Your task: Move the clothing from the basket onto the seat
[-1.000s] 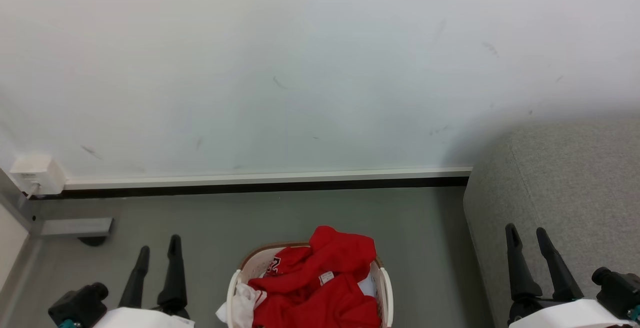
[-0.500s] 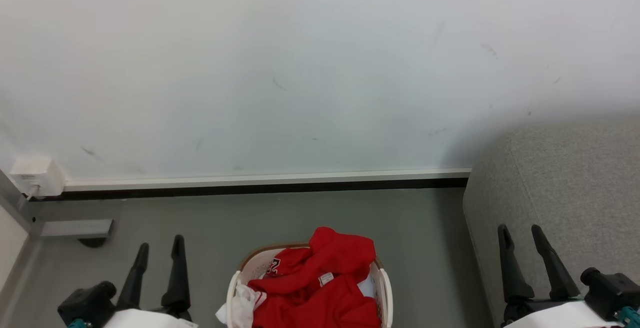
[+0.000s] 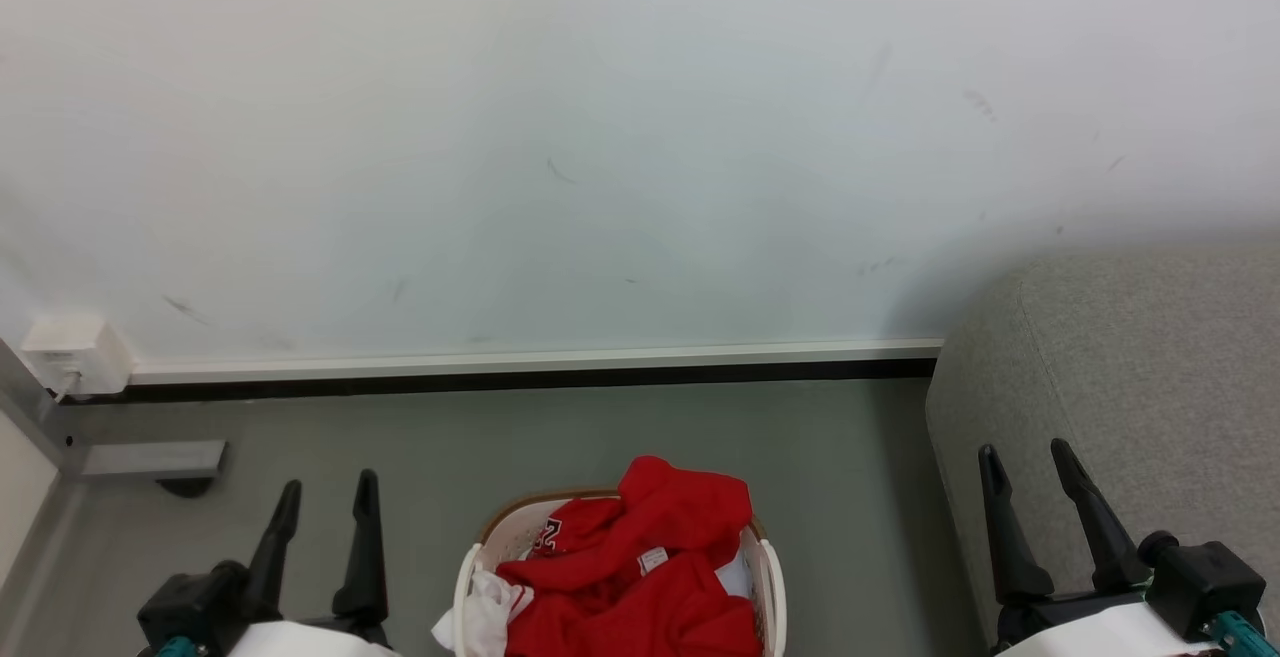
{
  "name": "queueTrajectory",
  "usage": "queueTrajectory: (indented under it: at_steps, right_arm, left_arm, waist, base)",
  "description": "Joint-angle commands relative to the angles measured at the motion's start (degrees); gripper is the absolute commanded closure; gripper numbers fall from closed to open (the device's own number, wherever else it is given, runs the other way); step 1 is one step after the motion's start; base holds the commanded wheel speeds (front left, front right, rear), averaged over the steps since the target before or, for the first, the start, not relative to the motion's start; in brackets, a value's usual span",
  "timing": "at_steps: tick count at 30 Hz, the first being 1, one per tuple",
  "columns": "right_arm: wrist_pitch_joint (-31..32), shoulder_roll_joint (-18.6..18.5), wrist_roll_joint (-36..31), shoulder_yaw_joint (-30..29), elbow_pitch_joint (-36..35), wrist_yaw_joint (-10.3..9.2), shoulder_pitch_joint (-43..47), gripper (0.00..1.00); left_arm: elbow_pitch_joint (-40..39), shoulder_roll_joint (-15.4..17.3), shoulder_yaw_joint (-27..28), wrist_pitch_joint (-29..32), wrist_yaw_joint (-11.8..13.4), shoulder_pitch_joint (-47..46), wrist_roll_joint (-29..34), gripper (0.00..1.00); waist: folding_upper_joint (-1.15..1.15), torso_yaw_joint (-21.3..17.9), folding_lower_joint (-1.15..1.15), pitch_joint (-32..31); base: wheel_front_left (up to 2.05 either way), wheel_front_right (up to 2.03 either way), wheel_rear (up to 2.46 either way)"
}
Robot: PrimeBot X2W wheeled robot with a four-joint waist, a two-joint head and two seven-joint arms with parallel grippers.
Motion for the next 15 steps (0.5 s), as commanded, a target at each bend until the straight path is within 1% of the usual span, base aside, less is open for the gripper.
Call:
queueTrajectory:
  at_steps: [1,15]
  right_arm:
    - [-0.56,-0.58,-1.21,0.17,-0.13,-0.1,-0.55,0.0]
    - [-2.06,-0.62,-6.29,0.73,-0.01,-0.11,-0.7,0.0]
  left_arm:
    - [-0.28,0.5,0.08,-0.52,0.02,0.21,1.82,0.0]
    - [-0.21,0.56,-0.36,-2.01,0.01,0.32,7.44,0.0]
  waist:
    - [0.0,0.01,0.0,0.03]
    - [0.0,0.01,0.0,-0.03]
  base:
    - [0.0,0.0,0.0]
    - [0.0,0.0,0.0]
